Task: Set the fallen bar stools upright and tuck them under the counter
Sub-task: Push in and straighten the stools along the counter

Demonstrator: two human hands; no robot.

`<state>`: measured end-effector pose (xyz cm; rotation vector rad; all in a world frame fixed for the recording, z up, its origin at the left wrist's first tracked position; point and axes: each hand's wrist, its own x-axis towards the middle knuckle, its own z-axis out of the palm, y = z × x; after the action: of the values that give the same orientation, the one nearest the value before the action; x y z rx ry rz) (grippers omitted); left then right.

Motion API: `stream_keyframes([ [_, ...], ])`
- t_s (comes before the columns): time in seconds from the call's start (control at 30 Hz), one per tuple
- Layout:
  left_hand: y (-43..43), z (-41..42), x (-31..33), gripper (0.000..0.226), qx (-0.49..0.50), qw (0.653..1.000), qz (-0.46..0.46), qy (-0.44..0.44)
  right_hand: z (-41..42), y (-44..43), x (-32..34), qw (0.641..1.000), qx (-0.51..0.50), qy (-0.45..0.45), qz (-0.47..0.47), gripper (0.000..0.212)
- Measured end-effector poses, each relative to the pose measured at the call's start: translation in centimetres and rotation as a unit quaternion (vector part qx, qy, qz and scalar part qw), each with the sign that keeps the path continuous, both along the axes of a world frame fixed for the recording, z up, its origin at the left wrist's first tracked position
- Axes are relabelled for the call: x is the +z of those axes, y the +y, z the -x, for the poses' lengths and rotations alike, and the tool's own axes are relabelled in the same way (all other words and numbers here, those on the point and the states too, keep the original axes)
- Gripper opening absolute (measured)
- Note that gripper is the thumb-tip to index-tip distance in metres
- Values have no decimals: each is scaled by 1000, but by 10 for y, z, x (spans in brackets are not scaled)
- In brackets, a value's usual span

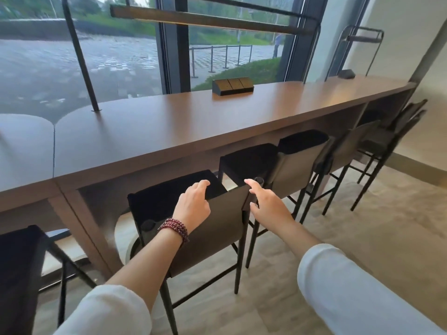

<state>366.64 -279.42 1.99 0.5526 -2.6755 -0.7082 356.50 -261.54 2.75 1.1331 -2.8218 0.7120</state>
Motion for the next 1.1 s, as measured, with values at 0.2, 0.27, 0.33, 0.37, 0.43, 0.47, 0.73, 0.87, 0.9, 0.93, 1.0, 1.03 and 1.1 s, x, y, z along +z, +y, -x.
stream_keyframes([
  [0.2, -7, 49, -11, 58, 19, 996, 23, -82, 73, -24, -19, 997, 59, 26, -38, 64],
  [0.27, -8, 57, -16, 60, 28, 993, 34, -112, 89, -34, -26, 993, 86, 42, -70, 66],
  [0.33, -9, 64, -23, 61, 50, 988, 30, -146, 108, -44, -33, 987, 117, 50, -97, 71],
  [0.37, -10, 67, -27, 62, 63, 984, 27, -163, 116, -48, -37, 983, 136, 62, -111, 74],
  [0.43, -10, 70, -33, 62, 92, 976, 27, -194, 131, -55, -43, 970, 177, 88, -141, 79],
  [0.47, -10, 71, -35, 61, 106, 972, 26, -209, 137, -58, -45, 963, 198, 92, -160, 81],
  [0.73, 1, 65, -50, 34, 191, 928, 112, -298, 156, -65, -52, 913, 279, 149, -258, 62],
  [0.87, -3, 47, -52, 26, 223, 903, 142, -338, 155, -73, -52, 909, 302, 138, -250, 56],
  [0.9, -5, 42, -52, 24, 231, 900, 140, -342, 156, -75, -51, 908, 307, 134, -250, 61],
  [0.93, -8, 38, -51, 24, 240, 896, 140, -347, 157, -76, -51, 906, 311, 134, -254, 67],
  [1.0, -14, 28, -49, 25, 264, 880, 148, -367, 160, -77, -52, 900, 312, 149, -267, 72],
  [1.03, -18, 23, -49, 27, 276, 871, 151, -378, 161, -78, -52, 896, 311, 157, -275, 70],
  [1.1, -24, 15, -48, 31, 288, 856, 156, -399, 163, -81, -54, 894, 309, 157, -284, 52],
])
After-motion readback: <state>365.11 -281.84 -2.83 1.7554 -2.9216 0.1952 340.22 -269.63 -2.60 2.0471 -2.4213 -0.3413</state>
